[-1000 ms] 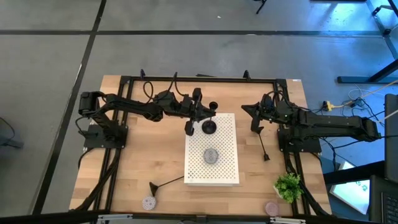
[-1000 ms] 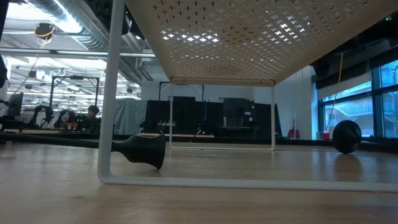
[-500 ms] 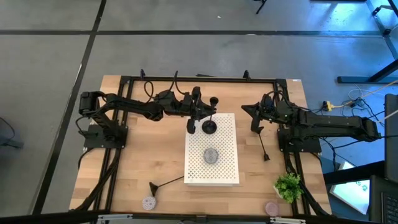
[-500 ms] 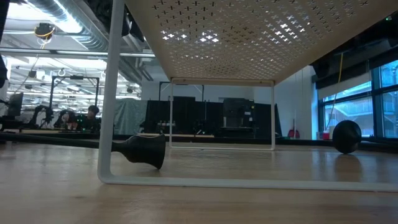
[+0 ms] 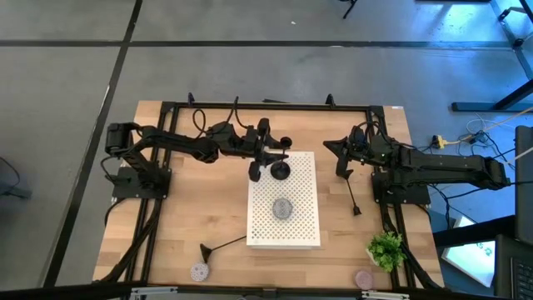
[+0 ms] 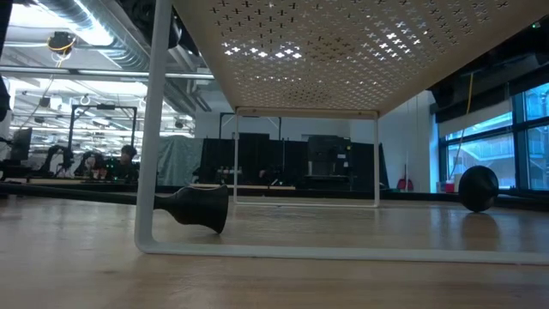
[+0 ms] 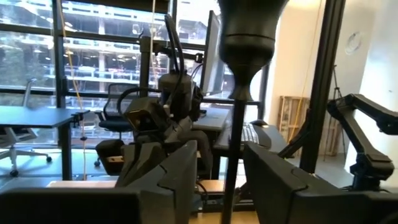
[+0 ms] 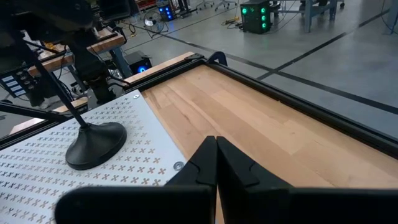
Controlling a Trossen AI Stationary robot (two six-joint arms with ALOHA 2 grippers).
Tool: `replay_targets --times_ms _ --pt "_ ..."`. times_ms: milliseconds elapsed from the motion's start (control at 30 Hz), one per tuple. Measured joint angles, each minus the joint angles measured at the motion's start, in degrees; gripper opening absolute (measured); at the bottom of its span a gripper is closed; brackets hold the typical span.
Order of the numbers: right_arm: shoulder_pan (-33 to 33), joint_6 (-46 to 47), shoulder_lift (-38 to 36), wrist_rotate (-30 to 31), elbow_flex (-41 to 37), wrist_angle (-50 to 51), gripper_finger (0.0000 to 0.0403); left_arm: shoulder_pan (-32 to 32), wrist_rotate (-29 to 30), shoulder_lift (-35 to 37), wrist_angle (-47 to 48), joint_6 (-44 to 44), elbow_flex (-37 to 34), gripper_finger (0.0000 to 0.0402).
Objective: Pick & Place candle stick holders
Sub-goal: Put the left candle holder on the shelf, then put the purple scented candle on the shelf
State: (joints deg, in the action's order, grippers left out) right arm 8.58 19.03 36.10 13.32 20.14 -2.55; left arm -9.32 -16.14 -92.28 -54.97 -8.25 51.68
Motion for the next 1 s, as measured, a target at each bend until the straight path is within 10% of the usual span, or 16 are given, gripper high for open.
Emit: replay_targets --times_ms 800,1000 --pt "0.0 0.0 0.0 0.0 -0.02 0.13 0.0001 3.37 8.72 18.18 38.04 8.15 0.0 0.0196" --pt "0.0 0.0 0.0 0.0 0.0 0.14 0.0001 6.52 7.26 20.29 45.16 -3.25 0.0 0.0195"
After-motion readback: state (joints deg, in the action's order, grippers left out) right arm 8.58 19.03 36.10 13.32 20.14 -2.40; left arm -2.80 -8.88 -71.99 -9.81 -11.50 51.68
